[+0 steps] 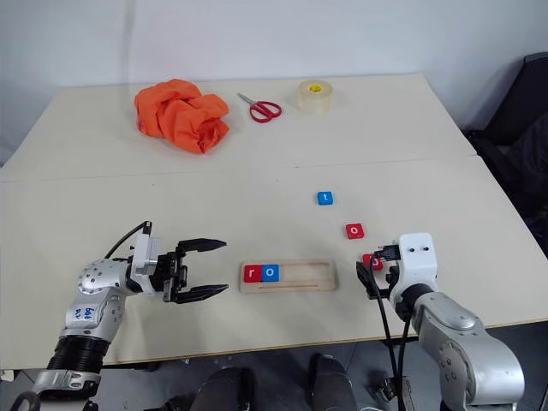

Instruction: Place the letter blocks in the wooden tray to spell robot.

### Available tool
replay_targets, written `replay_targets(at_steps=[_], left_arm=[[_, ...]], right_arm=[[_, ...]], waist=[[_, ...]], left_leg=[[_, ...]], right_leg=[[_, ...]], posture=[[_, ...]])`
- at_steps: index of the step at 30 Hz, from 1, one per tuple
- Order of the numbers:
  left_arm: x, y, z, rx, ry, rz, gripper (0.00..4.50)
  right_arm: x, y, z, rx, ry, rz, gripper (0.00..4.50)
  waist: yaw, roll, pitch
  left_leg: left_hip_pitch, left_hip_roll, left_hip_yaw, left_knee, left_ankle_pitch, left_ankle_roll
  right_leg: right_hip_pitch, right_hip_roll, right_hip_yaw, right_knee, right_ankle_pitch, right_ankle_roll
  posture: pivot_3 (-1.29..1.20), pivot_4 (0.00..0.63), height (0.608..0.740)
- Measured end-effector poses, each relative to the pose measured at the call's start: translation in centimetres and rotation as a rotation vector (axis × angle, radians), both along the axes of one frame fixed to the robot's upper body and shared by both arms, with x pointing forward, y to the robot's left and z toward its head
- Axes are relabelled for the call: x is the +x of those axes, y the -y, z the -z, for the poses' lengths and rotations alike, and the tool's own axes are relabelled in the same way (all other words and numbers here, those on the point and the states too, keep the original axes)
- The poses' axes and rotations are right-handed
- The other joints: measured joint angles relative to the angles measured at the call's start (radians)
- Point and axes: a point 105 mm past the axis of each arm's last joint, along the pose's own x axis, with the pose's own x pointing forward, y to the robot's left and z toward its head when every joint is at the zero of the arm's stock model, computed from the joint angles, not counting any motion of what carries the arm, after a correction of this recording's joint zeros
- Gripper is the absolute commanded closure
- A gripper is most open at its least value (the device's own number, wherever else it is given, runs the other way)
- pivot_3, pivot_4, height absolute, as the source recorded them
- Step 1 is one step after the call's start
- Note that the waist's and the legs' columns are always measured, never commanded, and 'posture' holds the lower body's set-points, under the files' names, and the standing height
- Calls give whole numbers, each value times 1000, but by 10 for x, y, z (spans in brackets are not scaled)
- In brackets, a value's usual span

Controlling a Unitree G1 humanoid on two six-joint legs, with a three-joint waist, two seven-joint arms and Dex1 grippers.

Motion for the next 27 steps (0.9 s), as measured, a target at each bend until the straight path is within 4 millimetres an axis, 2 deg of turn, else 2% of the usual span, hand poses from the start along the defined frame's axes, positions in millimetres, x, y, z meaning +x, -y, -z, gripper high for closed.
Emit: replay_targets(at_steps=[6, 10, 15, 18, 21, 27], left_arm=[[0, 3, 1, -14, -2, 5, 0], [0, 5, 2, -17, -1, 4, 0], [-4, 5, 4, -21, -2, -16, 0], [-10, 6, 8, -27, -8, -34, 0], [-16, 4, 10, -26, -12, -58, 0], [-23, 3, 10, -30, -8, -94, 0]], right_arm=[[2, 5, -32, -188, 65, -337, 24], [1, 14, -25, -370, -85, -690, 24], [6, 14, -13, -434, -173, -963, 24], [20, 22, -12, -477, -192, -1010, 24], [33, 20, -11, -486, -164, -1045, 24], [47, 25, -2, -504, -208, -1086, 24]], waist=[[0, -1, 1], [-1, -4, 2], [-3, -6, 4], [-1, -6, 4], [1, -6, 4], [2, -6, 4]], left_leg=[[1, 0, 0, 0, 0, 1], [1, -1, 1, 0, -1, 1], [2, 0, 2, 1, -1, 1], [2, 0, 4, 2, -1, 1], [2, 0, 4, 2, -1, 1], [2, -1, 4, 3, -1, 1]], right_leg=[[2, 0, 0, -2, 0, 1], [3, 0, 0, -4, 2, 3], [3, 0, 0, -4, 2, 4], [2, -1, 1, -4, 3, 5], [2, -1, 1, -4, 3, 5], [2, -2, 1, -4, 3, 4]], posture=[[0, 150, 740], [0, 150, 740], [0, 150, 740], [0, 150, 740], [0, 150, 740], [0, 150, 740]])
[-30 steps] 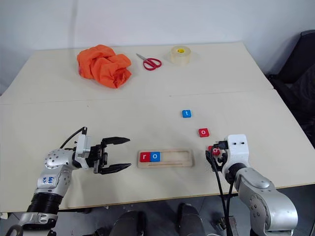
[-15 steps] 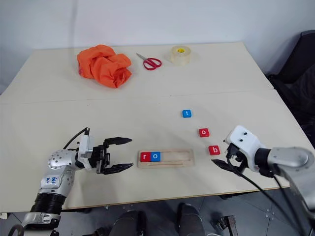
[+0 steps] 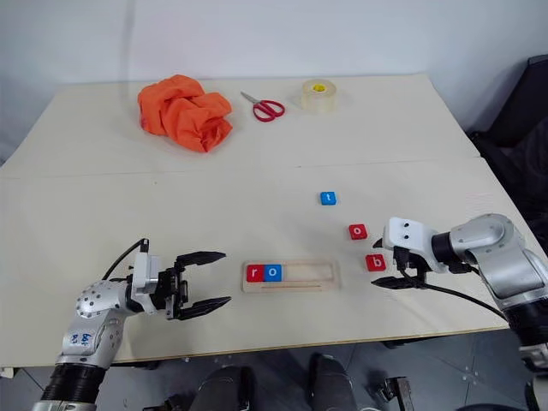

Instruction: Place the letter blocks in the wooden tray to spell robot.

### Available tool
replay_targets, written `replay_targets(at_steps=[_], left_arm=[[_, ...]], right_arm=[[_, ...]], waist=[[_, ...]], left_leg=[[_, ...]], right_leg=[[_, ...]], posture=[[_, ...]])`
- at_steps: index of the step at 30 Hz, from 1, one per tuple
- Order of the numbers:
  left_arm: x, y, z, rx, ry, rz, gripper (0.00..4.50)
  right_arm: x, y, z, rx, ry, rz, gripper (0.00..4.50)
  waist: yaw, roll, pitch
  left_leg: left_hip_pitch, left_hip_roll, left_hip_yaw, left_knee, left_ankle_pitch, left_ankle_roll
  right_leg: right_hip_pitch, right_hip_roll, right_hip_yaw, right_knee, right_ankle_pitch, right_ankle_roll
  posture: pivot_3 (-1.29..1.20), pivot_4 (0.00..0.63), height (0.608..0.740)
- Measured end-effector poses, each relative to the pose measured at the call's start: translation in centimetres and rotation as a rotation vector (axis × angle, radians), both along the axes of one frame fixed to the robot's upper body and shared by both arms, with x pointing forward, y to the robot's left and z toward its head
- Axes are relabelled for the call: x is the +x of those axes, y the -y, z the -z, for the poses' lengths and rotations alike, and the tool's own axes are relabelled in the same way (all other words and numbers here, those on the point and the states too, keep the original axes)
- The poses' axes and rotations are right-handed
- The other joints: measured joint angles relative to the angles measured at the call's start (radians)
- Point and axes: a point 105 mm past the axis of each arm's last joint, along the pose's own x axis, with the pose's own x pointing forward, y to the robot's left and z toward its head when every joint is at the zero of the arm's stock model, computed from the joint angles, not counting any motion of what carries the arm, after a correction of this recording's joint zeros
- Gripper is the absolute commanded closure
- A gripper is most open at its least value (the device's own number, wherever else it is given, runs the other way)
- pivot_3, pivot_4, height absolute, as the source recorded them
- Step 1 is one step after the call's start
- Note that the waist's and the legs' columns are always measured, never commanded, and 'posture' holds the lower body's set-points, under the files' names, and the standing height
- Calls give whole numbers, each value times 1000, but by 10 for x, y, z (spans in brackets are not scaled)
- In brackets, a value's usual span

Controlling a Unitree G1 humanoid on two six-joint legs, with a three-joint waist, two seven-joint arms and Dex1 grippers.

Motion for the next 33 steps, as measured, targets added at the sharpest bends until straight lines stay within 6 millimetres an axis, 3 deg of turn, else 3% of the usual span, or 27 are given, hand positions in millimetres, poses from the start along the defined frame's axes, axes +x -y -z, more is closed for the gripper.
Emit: replay_targets(at_steps=[1, 4, 11, 17, 21, 27, 33], left_arm=[[-1, 0, 0, 0, 1, -3, 0], [-2, 0, 0, -2, 2, -12, 0], [-3, -1, 1, -3, -1, -27, 0], [-2, -1, -1, 3, 3, -25, 0], [2, -3, -2, 7, 9, -27, 0], [15, -4, -9, 11, 34, -7, 0], [25, -4, -9, 6, 39, -2, 0]], right_arm=[[1, 2, 1, -7, -4, -4, 24], [4, 2, 0, -19, 0, -21, 642], [9, -5, -1, -5, 11, -28, 2981], [8, -10, -4, 23, 26, 16, 3044], [4, -19, -24, 73, 57, 47, 3044], [-8, -74, -64, 158, 87, -18, 3044], [-15, -118, -56, 168, 40, -103, 3044]], waist=[[0, 0, 0], [0, 0, 0], [-2, 0, 0], [-1, 0, 0], [0, 0, 0], [-2, 0, 0], [-1, 0, 0]], left_leg=[[0, 0, 0, 0, 0, 0], [0, 0, 0, 0, 0, 0], [1, 0, 0, 1, 0, 0], [1, 1, 1, 1, 0, -1], [1, 1, 0, 1, 0, -1], [1, 2, -1, 1, 0, -1], [-1, 1, 0, 2, -1, -1]], right_leg=[[0, 0, 0, 0, 0, 0], [0, 0, 0, 0, 0, 0], [0, 0, 0, 1, 0, -1], [0, 0, 0, 2, 1, -1], [0, 0, 0, 2, 1, -1], [-1, 1, 0, 4, 0, -2], [-2, 0, 0, 3, 0, -2]], posture=[[0, 150, 740], [0, 150, 740], [0, 150, 740], [0, 150, 740], [0, 150, 740], [0, 150, 740], [0, 150, 740]])
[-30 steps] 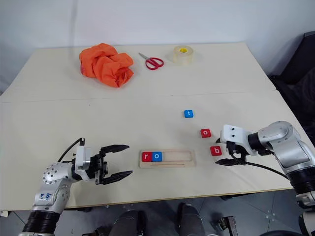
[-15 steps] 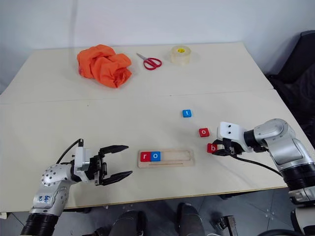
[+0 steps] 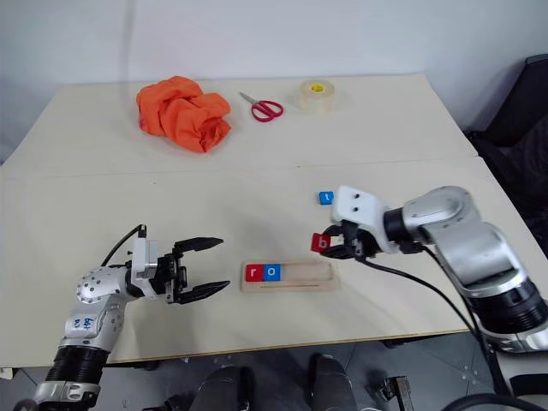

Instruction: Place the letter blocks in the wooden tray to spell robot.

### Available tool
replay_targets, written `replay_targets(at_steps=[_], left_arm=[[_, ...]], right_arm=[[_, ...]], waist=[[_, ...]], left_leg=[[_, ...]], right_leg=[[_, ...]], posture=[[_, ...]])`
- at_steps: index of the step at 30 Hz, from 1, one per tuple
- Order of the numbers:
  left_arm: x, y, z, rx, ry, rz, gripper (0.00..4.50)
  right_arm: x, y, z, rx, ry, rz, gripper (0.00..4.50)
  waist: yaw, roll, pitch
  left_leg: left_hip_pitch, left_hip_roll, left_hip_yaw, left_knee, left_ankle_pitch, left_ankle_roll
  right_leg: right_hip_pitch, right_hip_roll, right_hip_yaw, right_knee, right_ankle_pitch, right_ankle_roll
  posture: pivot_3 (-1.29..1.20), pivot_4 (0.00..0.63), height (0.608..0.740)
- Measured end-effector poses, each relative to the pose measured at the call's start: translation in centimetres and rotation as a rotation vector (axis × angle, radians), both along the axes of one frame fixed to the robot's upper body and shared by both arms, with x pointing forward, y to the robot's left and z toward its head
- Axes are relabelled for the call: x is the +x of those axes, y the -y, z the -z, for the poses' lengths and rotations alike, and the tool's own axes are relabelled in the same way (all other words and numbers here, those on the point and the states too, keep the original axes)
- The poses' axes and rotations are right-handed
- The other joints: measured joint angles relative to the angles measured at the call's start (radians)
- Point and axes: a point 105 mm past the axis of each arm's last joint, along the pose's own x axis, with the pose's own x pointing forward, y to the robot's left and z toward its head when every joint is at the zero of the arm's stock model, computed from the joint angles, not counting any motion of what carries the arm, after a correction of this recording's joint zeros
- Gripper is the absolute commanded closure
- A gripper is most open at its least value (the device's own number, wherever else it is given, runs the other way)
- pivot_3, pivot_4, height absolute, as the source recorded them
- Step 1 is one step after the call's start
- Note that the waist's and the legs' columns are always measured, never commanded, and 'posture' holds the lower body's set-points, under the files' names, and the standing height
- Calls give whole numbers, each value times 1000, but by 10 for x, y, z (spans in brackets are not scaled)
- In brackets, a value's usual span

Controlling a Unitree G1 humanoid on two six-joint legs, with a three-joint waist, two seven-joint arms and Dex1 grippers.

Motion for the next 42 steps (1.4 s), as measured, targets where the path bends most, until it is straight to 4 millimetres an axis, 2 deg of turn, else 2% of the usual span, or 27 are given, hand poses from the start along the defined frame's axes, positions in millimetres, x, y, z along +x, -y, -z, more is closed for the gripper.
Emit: replay_targets(at_steps=[5, 8, 11, 21, 28, 34, 38, 42], left_arm=[[2, 0, -1, 1, 14, 3, 0], [-2, -1, 4, 2, -2, 1, 0], [-6, -3, 8, 8, -15, 0, 0], [-19, -11, 6, 13, -6, 39, 0], [-28, -17, 2, 35, 28, 108, 0], [-35, -29, 4, 88, 45, 133, 0], [-35, -30, 4, 90, 54, 128, 0], [-34, -31, 3, 88, 56, 117, 0]], right_arm=[[1, -22, 2, -54, 2, -53, 3044], [2, -30, 11, -92, -24, -48, 3044], [-3, -32, 23, -128, -78, -45, 3044], [-5, -40, 40, -198, -105, -22, 3044], [1, -39, 36, -211, -75, -5, 3044], [1, -39, 41, -231, -87, -6, 3044], [1, -40, 41, -230, -89, -11, 3044], [0, -42, 41, -227, -90, -18, 3044]], waist=[[-1, 0, 0], [-1, 0, 0], [-1, 0, 0], [-1, 0, 0], [-2, 0, 0], [-2, 0, 0], [-2, 0, 0], [-2, 0, 0]], left_leg=[[-1, 0, 0, 0, 0, 0], [-1, 0, 0, 0, 0, 0], [-2, 0, 0, 0, 0, 0], [-2, 0, 0, 2, 0, 0], [-3, 0, 0, 2, 0, 0], [-4, 0, 0, 2, 0, 0], [-12, 0, 0, 8, 0, 0], [-13, 1, 0, 11, 0, 1]], right_leg=[[0, 0, 0, 1, 0, 0], [-1, 0, 0, 3, 0, 0], [-2, 0, 0, 3, 0, 0], [-3, 0, 0, 3, 0, -1], [-4, 0, 0, 3, -1, -1], [-6, 0, 0, 4, -1, -1], [-12, 0, 0, 8, -1, -1], [-13, 0, 0, 8, -1, -1]], posture=[[0, 150, 740], [0, 150, 740], [0, 150, 740], [0, 150, 740], [0, 150, 740], [0, 150, 740], [0, 150, 740], [0, 150, 740]])
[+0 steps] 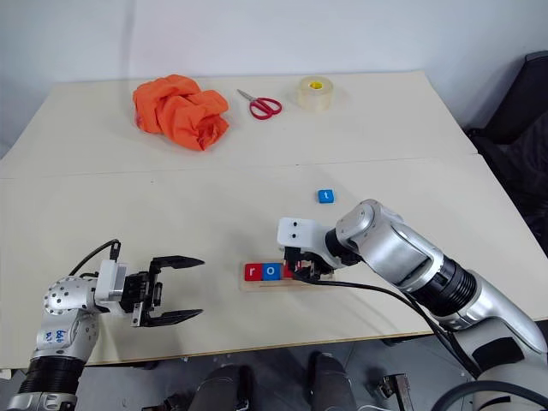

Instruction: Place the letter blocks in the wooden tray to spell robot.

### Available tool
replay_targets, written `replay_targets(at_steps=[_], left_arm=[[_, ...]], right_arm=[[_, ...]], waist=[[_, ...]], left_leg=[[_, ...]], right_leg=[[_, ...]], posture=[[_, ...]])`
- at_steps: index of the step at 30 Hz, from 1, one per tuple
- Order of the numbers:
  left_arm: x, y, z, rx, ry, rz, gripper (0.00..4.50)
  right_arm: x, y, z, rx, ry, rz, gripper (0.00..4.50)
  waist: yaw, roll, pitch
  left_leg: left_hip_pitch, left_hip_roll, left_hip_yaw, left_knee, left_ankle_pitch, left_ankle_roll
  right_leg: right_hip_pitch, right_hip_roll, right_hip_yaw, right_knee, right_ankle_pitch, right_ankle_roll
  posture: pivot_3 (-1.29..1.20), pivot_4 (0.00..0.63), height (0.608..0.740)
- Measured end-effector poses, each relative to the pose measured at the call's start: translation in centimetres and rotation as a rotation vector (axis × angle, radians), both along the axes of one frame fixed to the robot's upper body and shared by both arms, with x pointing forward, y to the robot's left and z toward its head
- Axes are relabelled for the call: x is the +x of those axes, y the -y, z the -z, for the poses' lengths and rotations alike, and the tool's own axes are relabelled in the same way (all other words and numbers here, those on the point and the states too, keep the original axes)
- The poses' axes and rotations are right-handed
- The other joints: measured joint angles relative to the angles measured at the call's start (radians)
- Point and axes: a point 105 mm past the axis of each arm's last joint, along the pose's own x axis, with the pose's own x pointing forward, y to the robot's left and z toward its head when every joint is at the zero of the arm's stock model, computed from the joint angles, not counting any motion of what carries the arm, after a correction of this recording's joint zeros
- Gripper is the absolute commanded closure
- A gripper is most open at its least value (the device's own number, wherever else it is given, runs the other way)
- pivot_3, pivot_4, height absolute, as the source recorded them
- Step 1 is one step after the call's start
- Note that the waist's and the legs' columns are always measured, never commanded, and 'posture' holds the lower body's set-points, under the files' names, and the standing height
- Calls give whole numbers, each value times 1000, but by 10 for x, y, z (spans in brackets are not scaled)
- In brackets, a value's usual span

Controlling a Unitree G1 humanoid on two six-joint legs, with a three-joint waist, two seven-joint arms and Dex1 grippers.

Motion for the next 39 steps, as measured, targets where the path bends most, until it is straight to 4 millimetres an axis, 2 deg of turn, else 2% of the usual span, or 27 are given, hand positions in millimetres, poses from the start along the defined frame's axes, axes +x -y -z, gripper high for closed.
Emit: replay_targets(at_steps=[4, 13, 22, 29, 36, 39], left_arm=[[0, -1, 2, -4, -10, -16, 0], [1, -1, 2, -6, -4, -33, 0], [6, 2, 1, -11, 0, -34, 0], [10, 4, 2, -17, -7, -33, 0], [14, 11, 2, -25, -6, -24, 0], [15, 13, 5, -37, -19, -23, 0]], right_arm=[[0, -2, 0, 1, 1, -8, 3044], [0, -7, -4, 10, 13, -23, 29], [-6, -10, -12, 28, 21, -52, 29], [-7, 12, -19, 124, 47, -17, 29], [-1, 50, -37, 306, 127, 90, 29], [4, 81, -33, 330, 148, 195, 29]], waist=[[0, 0, 0], [0, 0, 0], [0, 0, 0], [2, 0, 0], [3, 0, 0], [5, 0, 0]], left_leg=[[0, 0, 0, 1, 0, 0], [0, 0, 0, 3, 0, 0], [0, 0, 0, 3, 0, 0], [0, 0, 0, 3, -1, 1], [0, 0, 0, 3, -1, 0], [0, 0, 0, 3, -1, 0]], right_leg=[[0, 0, 0, 1, 0, 0], [0, 0, 0, 2, 0, 0], [0, 0, 0, 3, 0, 0], [0, 0, 1, 2, 0, 0], [0, 0, 1, 2, 0, 0], [1, 0, 1, 2, 0, 1]], posture=[[0, 150, 740], [0, 150, 740], [0, 150, 740], [0, 150, 740], [0, 150, 740], [0, 150, 740]])
